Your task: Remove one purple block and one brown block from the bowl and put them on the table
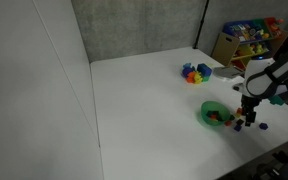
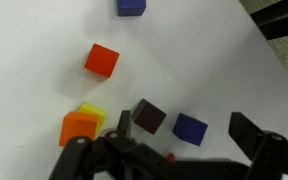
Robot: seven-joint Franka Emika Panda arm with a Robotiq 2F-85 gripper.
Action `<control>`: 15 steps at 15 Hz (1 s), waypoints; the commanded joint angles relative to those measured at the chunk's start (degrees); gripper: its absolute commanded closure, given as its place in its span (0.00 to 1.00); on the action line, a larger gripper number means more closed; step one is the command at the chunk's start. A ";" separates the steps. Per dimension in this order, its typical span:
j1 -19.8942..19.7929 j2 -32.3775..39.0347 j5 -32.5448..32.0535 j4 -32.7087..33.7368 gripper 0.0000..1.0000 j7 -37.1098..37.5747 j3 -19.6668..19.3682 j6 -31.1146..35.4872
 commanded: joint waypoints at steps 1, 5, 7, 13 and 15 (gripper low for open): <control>-0.23 -6.66 0.35 -0.79 0.00 2.61 1.38 -6.65; 1.48 -12.39 1.07 0.43 0.00 9.02 1.06 -13.05; 2.39 -15.04 1.26 1.32 0.00 13.34 0.97 -16.91; 5.24 -22.21 1.95 2.56 0.00 29.31 0.84 -28.74; 5.86 -24.99 2.76 2.11 0.00 33.09 0.84 -32.21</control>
